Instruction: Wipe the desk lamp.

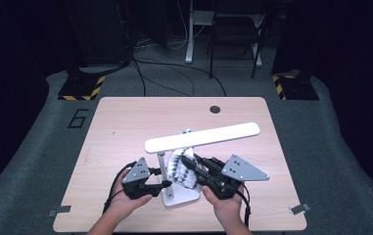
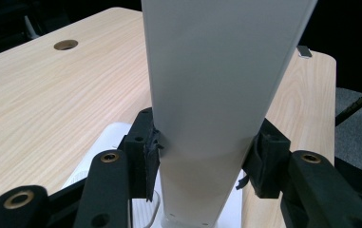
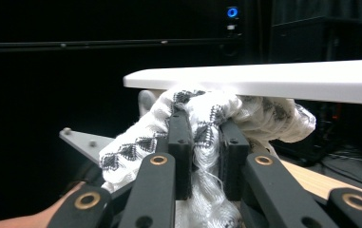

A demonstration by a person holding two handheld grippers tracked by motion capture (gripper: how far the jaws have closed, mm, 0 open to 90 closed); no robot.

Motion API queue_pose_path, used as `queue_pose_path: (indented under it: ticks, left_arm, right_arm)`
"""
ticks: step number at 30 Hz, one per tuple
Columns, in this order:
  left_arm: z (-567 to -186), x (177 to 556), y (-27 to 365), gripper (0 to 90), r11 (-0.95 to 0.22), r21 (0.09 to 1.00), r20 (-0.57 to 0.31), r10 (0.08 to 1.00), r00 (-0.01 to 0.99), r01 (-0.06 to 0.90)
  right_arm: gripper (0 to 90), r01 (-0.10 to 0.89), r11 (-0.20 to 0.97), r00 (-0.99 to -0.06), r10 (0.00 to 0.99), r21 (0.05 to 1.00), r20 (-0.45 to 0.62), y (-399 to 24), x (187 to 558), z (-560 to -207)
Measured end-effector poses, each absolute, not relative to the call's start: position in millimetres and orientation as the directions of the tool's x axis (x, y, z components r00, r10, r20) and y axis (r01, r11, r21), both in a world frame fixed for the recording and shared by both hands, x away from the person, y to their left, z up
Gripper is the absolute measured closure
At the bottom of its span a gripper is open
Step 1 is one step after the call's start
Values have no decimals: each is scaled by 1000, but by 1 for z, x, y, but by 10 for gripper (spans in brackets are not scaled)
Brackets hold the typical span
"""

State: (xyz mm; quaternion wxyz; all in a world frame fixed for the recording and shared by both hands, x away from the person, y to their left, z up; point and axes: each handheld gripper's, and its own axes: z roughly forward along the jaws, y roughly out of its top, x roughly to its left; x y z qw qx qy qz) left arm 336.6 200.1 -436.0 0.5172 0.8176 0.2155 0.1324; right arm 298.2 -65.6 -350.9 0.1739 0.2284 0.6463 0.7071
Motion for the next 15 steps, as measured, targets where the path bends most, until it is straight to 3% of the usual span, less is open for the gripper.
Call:
queue_pose_path:
  ticks: [10, 15]
  left_arm:
    - [-438, 336, 199, 525, -338, 913, -29, 509, 860, 230]
    - [-437, 337, 199, 524, -340, 910, -34, 506, 862, 236]
  right_arm:
    - [795, 45, -110, -901, 426, 993, 88, -52, 279, -334]
    - [795, -1, -95, -907, 419, 996, 39, -49, 273, -312]
